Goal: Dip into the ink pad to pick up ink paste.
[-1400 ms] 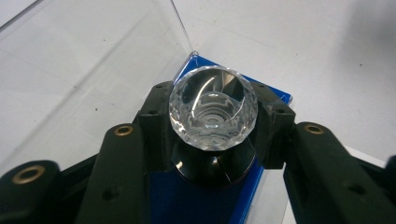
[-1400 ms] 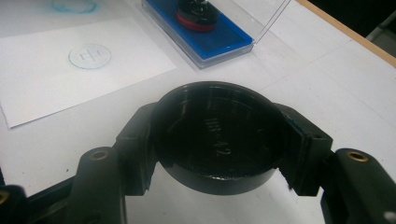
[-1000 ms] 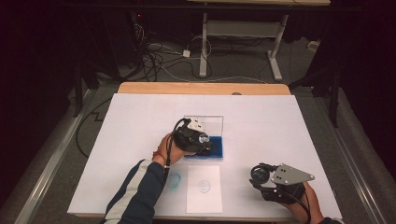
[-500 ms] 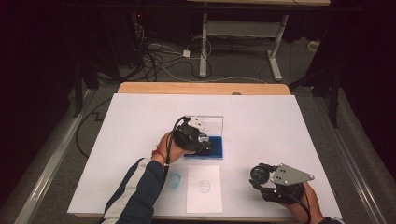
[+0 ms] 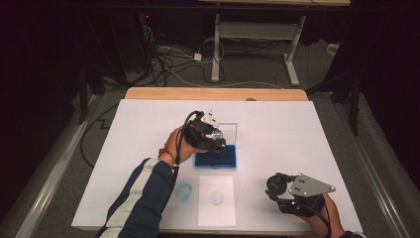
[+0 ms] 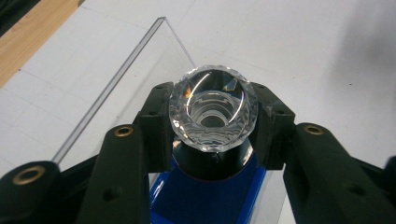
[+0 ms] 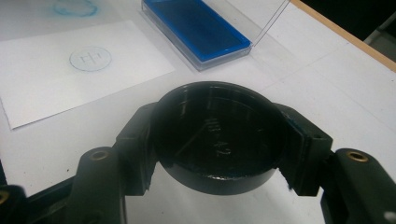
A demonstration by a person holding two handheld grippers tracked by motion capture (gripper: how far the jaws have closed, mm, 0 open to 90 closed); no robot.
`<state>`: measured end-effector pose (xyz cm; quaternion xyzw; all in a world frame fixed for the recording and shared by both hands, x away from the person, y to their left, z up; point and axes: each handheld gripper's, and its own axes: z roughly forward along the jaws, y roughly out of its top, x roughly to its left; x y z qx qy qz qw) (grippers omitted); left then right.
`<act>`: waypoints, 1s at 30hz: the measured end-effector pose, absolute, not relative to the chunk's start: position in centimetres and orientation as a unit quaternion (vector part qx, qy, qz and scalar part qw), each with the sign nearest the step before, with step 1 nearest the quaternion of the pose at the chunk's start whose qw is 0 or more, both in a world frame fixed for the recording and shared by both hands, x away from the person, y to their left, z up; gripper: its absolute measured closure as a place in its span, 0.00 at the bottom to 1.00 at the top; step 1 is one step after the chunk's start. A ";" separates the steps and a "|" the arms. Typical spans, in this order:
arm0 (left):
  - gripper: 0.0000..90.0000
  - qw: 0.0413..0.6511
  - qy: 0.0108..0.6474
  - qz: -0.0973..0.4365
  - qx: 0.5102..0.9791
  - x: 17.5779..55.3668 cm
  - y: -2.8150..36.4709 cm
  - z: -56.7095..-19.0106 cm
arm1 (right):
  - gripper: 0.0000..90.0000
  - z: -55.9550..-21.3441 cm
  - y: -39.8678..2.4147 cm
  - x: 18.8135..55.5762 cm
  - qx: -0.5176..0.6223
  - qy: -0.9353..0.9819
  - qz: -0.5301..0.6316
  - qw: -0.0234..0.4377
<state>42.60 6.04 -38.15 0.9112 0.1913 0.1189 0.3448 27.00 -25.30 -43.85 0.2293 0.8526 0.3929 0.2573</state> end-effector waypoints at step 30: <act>0.60 0.346 0.204 0.084 0.912 42.8 5.8 -43.5 | 0.42 -44.1 -25.2 27.0 0.224 0.861 0.382 0.249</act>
